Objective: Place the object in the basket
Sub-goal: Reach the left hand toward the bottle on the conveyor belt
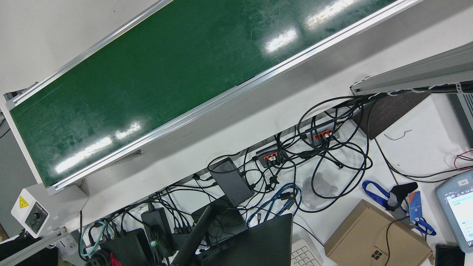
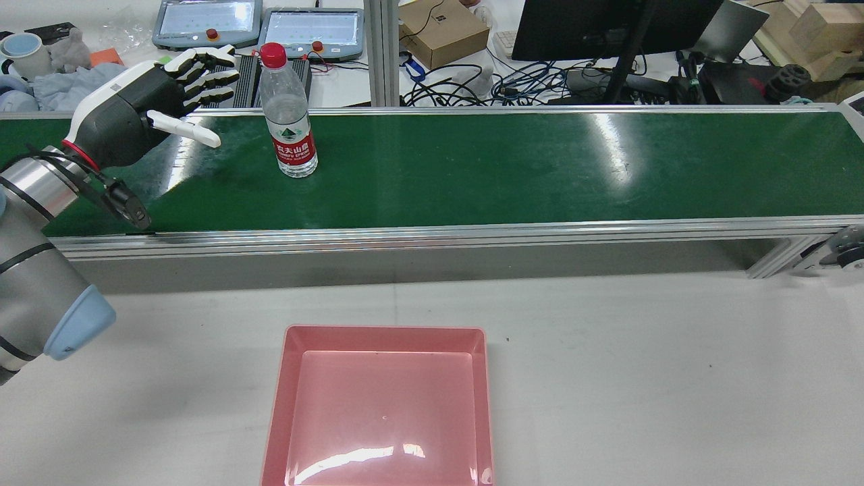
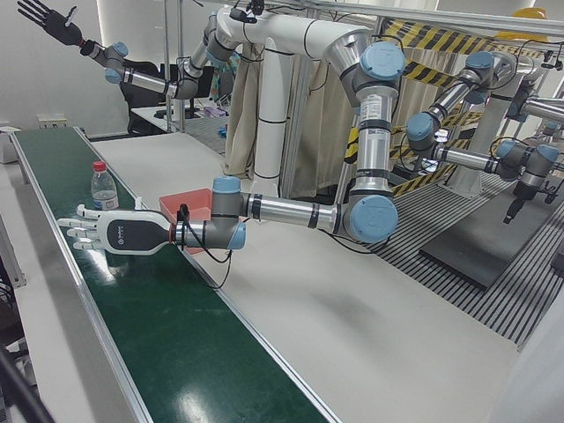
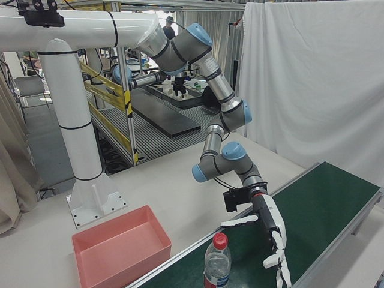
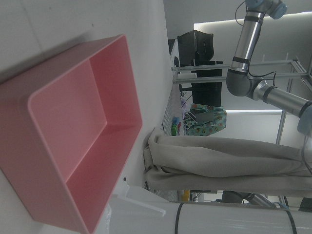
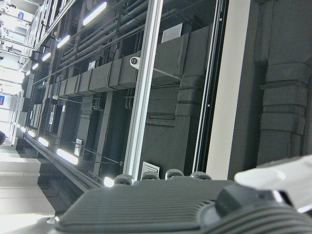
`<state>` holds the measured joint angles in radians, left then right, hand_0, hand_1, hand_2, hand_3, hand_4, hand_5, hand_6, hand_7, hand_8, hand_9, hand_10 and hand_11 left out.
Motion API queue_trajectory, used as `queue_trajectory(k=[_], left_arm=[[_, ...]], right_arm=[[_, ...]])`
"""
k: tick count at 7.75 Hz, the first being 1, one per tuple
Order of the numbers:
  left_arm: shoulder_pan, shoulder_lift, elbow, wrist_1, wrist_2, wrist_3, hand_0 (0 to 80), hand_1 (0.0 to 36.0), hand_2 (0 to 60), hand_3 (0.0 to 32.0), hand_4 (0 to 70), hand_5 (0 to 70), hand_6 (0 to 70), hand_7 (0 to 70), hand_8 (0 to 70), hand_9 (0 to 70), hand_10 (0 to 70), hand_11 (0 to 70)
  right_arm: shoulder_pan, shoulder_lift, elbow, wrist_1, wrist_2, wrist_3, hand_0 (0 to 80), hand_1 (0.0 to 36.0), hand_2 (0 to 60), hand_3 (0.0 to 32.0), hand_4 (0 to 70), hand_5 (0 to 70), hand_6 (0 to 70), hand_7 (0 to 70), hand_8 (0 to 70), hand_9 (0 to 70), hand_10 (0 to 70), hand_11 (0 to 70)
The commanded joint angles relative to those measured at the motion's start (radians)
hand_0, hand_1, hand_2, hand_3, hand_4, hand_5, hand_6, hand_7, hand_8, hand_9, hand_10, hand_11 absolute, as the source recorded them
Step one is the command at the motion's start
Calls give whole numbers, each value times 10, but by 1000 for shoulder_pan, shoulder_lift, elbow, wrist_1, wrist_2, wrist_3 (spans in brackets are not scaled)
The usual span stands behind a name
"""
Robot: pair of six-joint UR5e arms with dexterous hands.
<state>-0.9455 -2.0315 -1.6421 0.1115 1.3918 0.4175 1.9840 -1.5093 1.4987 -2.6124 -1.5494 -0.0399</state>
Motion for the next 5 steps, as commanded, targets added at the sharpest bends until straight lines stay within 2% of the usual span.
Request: queue_trajectory(k=[1,2,5], left_arm=[[19,-18,1,16,6,-6,574,191,14,66,53,374,71,57,132,127,76,131],[19,-26,1,14,9,-6,572,191,4,74,29,369,62,51,116,118,72,126],[19,-42,-5,16,9,-8,571,194,13,82,18,371,59,50,116,118,69,122]], right_arm=[[1,1,2,0,0,0,0,0,0,0,0,0,0,0,0,0,0,0],[1,0,2,0,0,0,0,0,0,0,0,0,0,0,0,0,0,0],[1,0,2,0,0,0,0,0,0,0,0,0,0,0,0,0,0,0]])
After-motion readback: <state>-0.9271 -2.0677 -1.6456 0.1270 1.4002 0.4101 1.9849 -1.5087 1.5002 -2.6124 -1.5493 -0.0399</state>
